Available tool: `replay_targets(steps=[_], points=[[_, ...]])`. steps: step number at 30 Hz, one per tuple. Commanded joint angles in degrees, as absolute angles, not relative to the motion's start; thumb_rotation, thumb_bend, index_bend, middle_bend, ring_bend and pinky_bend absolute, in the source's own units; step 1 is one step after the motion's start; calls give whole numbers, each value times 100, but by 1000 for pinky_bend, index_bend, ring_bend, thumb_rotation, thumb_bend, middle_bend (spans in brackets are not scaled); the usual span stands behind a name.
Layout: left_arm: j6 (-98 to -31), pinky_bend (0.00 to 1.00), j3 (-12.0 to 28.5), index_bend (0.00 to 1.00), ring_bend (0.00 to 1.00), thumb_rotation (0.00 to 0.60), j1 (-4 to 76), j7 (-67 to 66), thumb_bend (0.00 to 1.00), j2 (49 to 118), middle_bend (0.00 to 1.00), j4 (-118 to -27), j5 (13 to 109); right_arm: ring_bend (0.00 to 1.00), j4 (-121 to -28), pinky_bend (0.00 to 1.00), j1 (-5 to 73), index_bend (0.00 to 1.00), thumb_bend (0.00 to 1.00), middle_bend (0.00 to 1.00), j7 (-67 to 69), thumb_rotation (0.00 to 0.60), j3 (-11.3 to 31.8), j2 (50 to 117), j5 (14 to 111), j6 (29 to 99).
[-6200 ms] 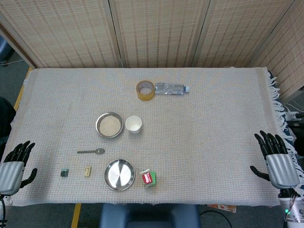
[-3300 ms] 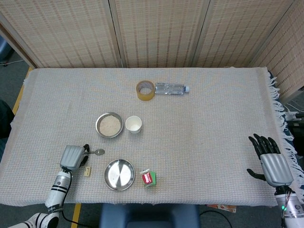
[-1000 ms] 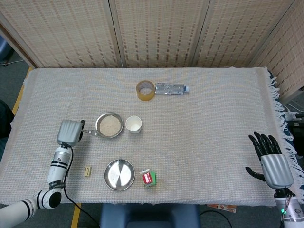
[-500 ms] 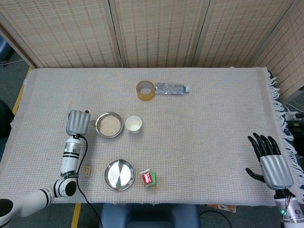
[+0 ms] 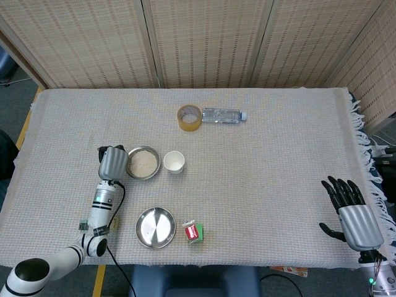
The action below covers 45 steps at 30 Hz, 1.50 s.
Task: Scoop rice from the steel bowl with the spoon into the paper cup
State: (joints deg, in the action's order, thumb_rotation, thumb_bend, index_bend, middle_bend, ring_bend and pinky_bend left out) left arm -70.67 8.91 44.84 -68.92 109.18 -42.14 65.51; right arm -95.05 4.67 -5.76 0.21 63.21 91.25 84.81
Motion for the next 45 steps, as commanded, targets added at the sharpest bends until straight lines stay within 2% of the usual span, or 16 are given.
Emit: replay_targets(steps=[1,27,38,45], points=[[-7040,1000,853,754,1000,600,4474,-6810,392,11059,1000,-4021,6652,0,-9518,0,463,0,66,0,-573,600,18,6309,9126,8480],[-6909,1000,1053,756,1000,600,4404,-6651,396,11318,1000,-4050,6828,0,-9545,0,487,0,67,0,-570,600,56,6266,8996,8341],[-6737,1000,1293,761,1000,600,4347,-6501,396,11076,1000,-4669,6596,0,-9548,0,501,0,66,0,-601,600,68,6278,8958,8299],[-6195,1000,1697,762,1000,600,4270,-6379,395,10611,1000,-5769,5827,0,-9549,0,497,0,66,0,-573,600,76,6260,8937,8297]])
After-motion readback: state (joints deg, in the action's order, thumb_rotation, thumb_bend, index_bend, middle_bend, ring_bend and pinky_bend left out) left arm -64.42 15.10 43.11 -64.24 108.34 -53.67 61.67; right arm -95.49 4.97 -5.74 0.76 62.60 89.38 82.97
